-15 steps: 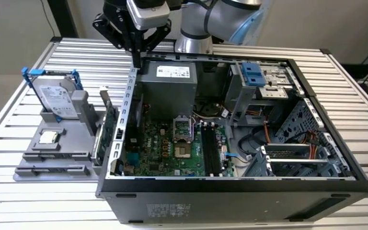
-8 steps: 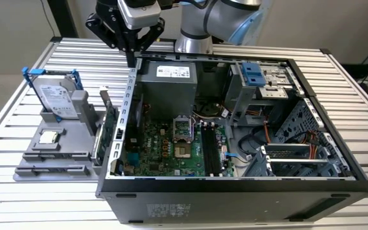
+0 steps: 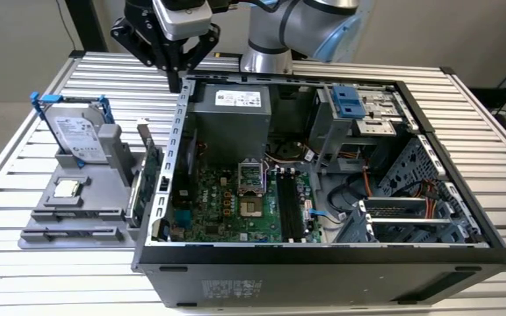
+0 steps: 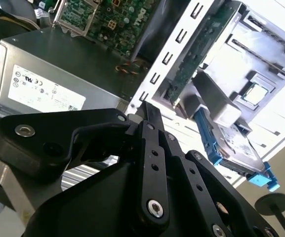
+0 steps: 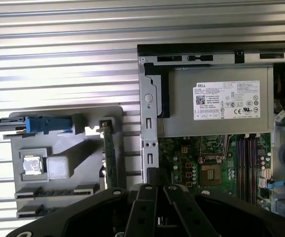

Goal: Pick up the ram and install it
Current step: 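Reach for the ram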

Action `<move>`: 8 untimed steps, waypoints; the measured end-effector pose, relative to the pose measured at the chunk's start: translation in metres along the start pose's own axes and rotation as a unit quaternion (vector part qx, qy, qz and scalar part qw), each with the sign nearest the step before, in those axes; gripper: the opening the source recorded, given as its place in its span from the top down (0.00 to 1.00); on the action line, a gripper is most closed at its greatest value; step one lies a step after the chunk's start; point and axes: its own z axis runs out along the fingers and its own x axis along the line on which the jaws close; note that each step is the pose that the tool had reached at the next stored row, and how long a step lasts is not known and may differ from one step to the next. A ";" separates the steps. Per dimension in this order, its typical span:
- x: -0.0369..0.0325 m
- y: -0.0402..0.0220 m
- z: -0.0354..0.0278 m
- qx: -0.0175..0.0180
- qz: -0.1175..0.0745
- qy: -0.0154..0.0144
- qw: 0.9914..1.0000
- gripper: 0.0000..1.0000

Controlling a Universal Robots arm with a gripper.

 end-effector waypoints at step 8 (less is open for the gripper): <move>0.0073 -0.0005 0.0000 0.000 0.000 0.000 1.000 1.00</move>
